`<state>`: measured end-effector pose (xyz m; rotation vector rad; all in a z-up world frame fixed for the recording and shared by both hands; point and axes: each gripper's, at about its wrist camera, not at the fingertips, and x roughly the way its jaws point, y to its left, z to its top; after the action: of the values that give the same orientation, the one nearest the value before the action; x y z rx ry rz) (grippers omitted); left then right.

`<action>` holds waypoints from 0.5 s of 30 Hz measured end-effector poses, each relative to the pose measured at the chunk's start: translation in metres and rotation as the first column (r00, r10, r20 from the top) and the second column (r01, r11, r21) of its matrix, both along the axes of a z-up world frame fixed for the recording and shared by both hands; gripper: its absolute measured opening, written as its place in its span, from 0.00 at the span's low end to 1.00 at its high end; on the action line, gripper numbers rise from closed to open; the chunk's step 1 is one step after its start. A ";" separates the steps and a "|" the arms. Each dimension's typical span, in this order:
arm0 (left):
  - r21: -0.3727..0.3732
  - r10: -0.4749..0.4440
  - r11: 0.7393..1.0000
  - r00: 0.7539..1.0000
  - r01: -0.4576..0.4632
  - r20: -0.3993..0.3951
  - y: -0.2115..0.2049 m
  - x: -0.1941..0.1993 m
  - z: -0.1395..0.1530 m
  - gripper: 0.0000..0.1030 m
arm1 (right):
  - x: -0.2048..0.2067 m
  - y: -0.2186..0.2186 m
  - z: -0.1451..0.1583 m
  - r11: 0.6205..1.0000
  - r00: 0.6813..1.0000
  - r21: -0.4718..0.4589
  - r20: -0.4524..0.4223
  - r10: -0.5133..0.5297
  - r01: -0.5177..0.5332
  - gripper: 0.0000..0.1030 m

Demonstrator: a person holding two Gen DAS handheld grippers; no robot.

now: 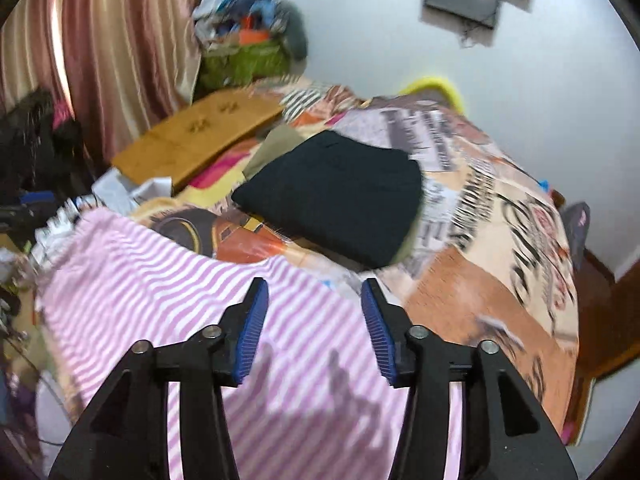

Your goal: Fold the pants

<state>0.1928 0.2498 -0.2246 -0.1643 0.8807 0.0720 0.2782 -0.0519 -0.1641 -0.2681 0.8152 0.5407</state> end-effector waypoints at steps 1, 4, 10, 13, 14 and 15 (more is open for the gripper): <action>-0.002 -0.001 1.000 1.000 0.001 0.000 -0.002 -0.007 0.000 0.47 | -0.010 -0.008 0.004 1.000 1.000 0.013 0.007 -0.017 0.017 0.47; -0.022 -0.002 1.000 1.000 0.002 -0.012 -0.006 -0.027 -0.007 0.48 | -0.050 -0.038 0.011 0.996 0.996 0.024 0.038 -0.082 0.082 0.52; -0.033 0.016 0.999 0.997 -0.018 -0.072 -0.016 -0.050 -0.038 0.48 | -0.108 -0.090 -0.003 0.976 0.976 0.016 0.030 -0.217 0.217 0.54; -0.032 0.054 0.998 0.994 -0.058 -0.097 -0.016 -0.059 -0.056 0.48 | -0.128 -0.111 -0.015 0.959 0.959 0.028 -0.002 -0.282 0.282 0.55; -0.046 0.061 0.997 0.993 -0.066 -0.105 -0.015 -0.060 -0.060 0.49 | -0.136 -0.117 -0.020 0.953 0.954 0.033 -0.021 -0.300 0.301 0.55; -0.051 0.070 0.996 0.991 -0.076 -0.113 -0.014 -0.061 -0.065 0.50 | -0.143 -0.123 -0.027 0.947 0.947 0.034 -0.041 -0.318 0.319 0.55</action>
<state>0.1314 0.2356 -0.2893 -0.2456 0.9884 0.1259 0.1348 -0.1752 -0.1909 -0.0861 0.8611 0.2572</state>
